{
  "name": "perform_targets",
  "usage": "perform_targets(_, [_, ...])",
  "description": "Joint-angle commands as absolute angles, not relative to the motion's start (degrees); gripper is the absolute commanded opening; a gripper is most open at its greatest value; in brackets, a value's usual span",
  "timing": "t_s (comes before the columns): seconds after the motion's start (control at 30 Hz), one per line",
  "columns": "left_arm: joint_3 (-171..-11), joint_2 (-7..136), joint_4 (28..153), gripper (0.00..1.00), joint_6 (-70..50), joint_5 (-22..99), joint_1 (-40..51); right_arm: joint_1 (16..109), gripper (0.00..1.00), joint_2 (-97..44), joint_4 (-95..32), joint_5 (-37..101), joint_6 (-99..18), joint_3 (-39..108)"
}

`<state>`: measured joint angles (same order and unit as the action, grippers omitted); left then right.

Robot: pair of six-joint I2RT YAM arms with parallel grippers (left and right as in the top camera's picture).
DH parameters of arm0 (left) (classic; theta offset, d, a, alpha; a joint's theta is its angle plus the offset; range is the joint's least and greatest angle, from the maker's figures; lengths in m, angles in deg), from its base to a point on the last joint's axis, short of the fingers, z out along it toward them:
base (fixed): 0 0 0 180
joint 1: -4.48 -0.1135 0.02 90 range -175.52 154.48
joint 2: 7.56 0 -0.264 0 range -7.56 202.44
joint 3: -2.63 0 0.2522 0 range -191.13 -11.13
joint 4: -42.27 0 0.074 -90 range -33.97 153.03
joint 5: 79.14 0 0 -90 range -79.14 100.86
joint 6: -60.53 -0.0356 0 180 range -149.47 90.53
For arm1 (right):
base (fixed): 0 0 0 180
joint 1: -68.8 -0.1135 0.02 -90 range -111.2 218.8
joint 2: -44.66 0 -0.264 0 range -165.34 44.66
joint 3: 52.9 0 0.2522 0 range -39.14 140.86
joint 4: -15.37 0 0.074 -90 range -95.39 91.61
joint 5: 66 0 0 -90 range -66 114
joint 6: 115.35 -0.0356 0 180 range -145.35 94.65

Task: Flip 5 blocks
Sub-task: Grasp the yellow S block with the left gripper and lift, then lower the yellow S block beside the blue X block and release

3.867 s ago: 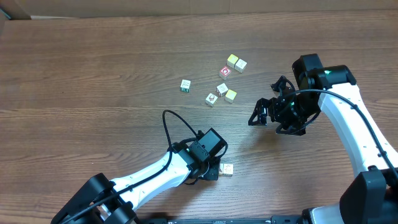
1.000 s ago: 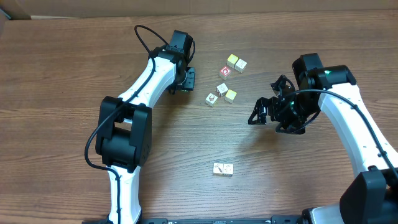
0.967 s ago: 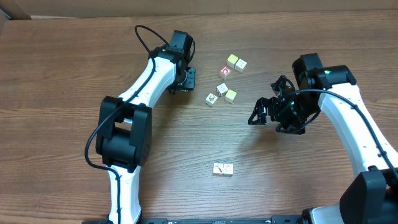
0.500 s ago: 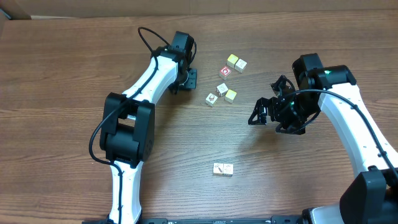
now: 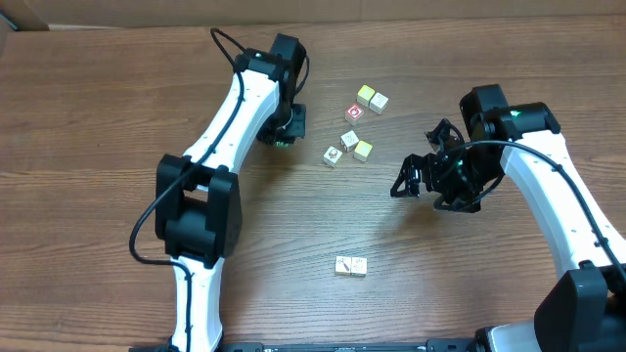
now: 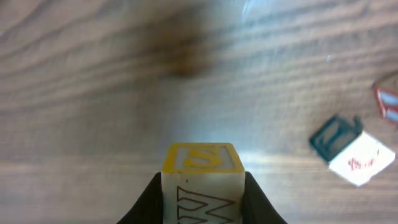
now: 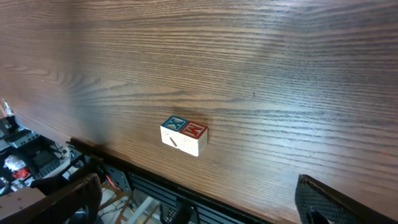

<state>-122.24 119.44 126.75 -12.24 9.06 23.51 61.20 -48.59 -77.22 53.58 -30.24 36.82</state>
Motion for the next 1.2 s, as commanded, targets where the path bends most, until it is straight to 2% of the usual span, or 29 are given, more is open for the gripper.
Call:
perform_targets(0.0, [-117.45,108.12,126.97,0.05,-8.67,5.25,27.29,60.98,1.00,-47.71,-77.41,53.56,-29.82,38.11])
perform_targets(0.17, [-102.17,95.22,122.84,0.05,-4.89,4.25,32.62,60.98,1.00,-47.71,-77.50,53.58,-29.80,38.11])
perform_targets(0.37, [-75.70,79.86,113.33,0.05,5.23,8.14,39.79,60.98,1.00,-47.71,-78.07,53.56,-29.58,38.11])
perform_targets(0.57, [-58.35,71.97,103.28,0.04,16.77,10.50,48.92,60.98,1.00,-47.71,-78.46,53.54,-29.56,38.11])
perform_targets(0.67, [-53.56,71.83,96.44,0.04,20.11,12.01,52.86,60.98,1.00,-47.71,-78.46,53.56,-29.58,38.11])
perform_targets(0.83, [-49.76,71.83,92.39,0.04,25.97,11.55,54.67,60.96,1.00,-47.71,-78.70,53.56,-29.61,38.11])
perform_targets(1.17, [-47.60,71.88,86.56,0.04,24.70,10.91,54.65,60.98,1.00,-47.71,-78.75,53.58,-29.63,38.09])
